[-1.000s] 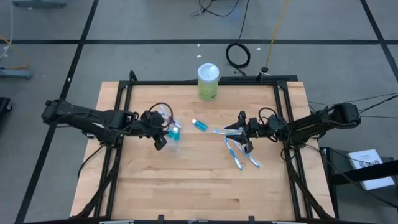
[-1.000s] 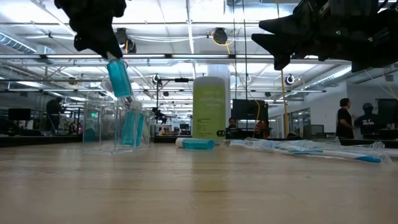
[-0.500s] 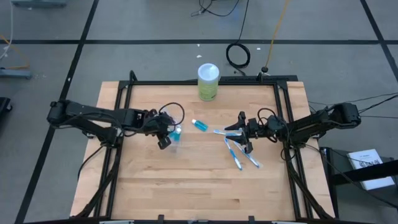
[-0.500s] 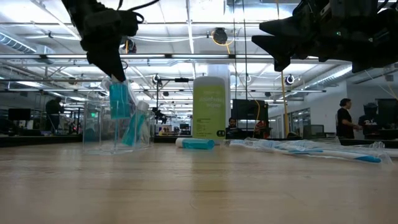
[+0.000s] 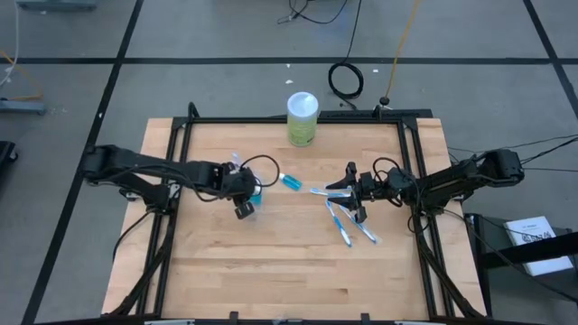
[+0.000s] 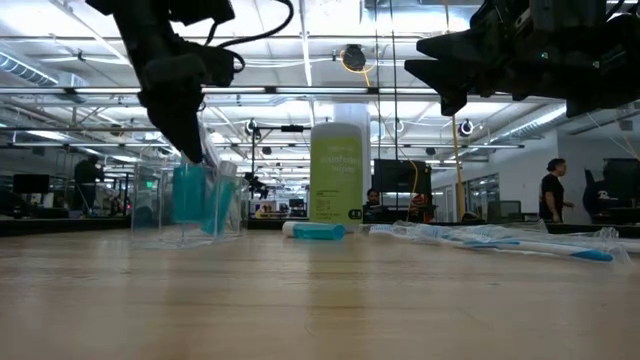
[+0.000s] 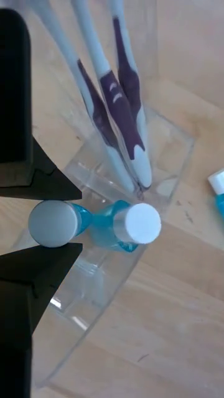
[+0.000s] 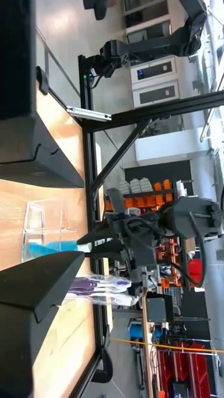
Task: Pick & Place toothbrushing station
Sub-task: Put the bottom blue mouthwash into the transparent organizer, then put the blue mouthwash into the transparent organizer
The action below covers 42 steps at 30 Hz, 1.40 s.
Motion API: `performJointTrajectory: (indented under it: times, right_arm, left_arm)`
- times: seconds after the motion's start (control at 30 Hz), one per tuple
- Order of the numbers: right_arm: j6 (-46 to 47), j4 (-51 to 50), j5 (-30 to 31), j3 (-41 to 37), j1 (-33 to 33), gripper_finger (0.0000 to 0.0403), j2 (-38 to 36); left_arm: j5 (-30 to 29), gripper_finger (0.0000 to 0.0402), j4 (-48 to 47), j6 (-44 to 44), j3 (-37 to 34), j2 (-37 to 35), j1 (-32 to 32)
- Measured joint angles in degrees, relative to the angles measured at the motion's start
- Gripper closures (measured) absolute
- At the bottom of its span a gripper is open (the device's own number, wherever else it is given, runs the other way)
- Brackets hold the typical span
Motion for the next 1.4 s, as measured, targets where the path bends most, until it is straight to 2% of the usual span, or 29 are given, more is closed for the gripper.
performJointTrajectory:
  times: [0.4, 0.77, 1.0, 1.13, 1.23, 1.4]
  right_arm:
    - [-0.02, -0.55, 0.0, 0.04, -0.02, 0.0234, 0.02]
    - [-0.15, -0.85, -0.02, 0.04, -0.04, 0.0234, 0.02]
    - [-1.12, -3.09, 0.47, 0.04, -0.04, 0.0234, 0.02]
    - [-2.45, -5.57, 4.69, 0.06, -0.02, 0.0234, 0.0]
    - [-2.61, -13.04, 8.18, 2.2, 0.08, 0.0234, 0.02]
    - [-1.69, -39.58, 14.6, 13.22, 0.98, 0.0226, 2.96]
  left_arm:
    - [-0.36, 0.0304, 3.73, -0.62, 0.17, 4.48, -0.01]
    - [-0.11, 0.0176, 4.18, -1.25, 0.02, 4.0, -0.02]
    - [-0.12, 0.0147, 3.63, -1.14, 0.3, 2.64, 0.0]
    - [-0.4, 0.0144, 2.43, -1.09, 1.94, 0.64, 0.0]
    - [-0.61, 0.0145, 2.47, -0.9, 3.51, -1.54, 0.0]
    - [-3.72, 0.014, 8.52, 3.75, 4.83, -6.05, -0.58]
